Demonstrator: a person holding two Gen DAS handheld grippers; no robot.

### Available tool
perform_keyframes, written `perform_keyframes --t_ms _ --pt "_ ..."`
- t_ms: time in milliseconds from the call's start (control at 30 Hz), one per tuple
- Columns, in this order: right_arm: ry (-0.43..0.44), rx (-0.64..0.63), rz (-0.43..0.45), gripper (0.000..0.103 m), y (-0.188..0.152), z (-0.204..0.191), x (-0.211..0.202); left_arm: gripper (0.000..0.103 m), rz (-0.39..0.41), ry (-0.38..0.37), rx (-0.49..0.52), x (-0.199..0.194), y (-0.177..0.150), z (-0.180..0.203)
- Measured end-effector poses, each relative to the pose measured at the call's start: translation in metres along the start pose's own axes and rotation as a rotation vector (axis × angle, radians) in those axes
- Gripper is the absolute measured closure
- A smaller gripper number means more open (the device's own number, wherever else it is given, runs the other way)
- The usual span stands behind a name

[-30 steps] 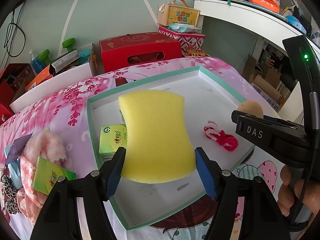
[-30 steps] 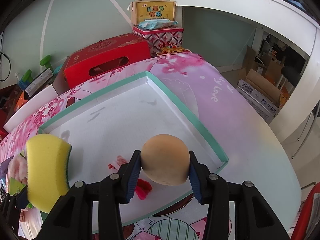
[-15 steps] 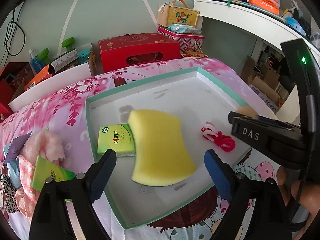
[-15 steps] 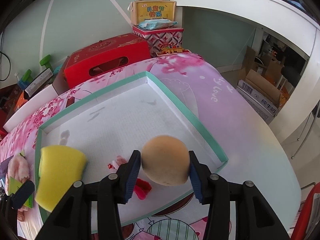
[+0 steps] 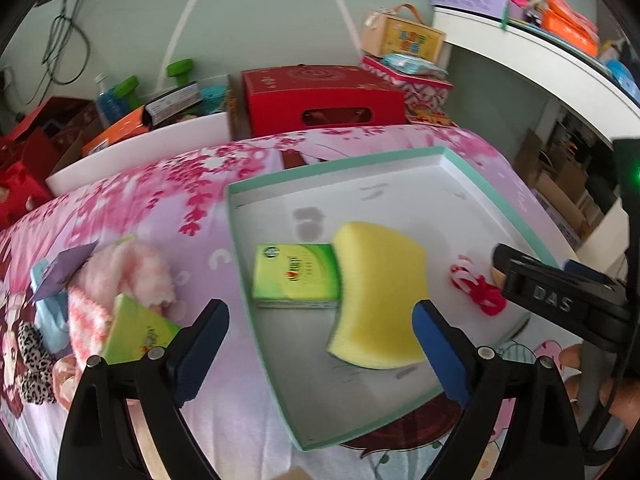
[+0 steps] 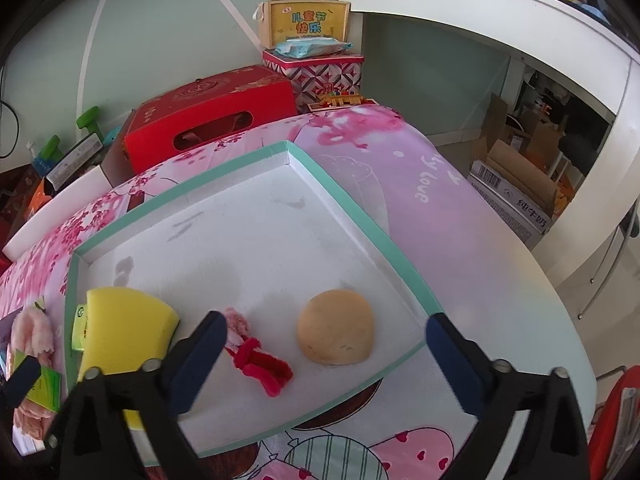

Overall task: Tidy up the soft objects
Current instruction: 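Open both tools to release the sponges into the tray, then withdraw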

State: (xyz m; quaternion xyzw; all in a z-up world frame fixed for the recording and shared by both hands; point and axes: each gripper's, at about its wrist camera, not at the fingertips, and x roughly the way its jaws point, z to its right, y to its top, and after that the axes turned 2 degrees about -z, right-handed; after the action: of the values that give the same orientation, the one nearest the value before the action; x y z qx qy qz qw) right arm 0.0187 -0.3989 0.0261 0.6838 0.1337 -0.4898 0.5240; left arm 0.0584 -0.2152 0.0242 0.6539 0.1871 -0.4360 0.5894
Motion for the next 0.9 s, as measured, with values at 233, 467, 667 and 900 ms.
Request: perform_keyframes --t_ms 233,467,667,900 --pt "0.011 -0.014 -0.001 0.000 -0.001 -0.002 -0.003 0.010 0.010 0.059 -0.086 -0.005 0.003 -0.025" --pt "0.022 -0.019 -0.004 0.000 -0.002 -0.005 -0.008 0.010 0.037 0.096 -0.133 -0.016 0.004 -0.044" --pt "0.042 -0.024 -0.012 0.000 -0.004 -0.013 -0.013 0.010 0.036 0.117 -0.187 -0.027 0.001 -0.067" --pt "0.105 -0.082 0.007 0.000 -0.007 -0.045 -0.027 0.010 0.043 0.235 -0.293 -0.049 -0.009 -0.124"
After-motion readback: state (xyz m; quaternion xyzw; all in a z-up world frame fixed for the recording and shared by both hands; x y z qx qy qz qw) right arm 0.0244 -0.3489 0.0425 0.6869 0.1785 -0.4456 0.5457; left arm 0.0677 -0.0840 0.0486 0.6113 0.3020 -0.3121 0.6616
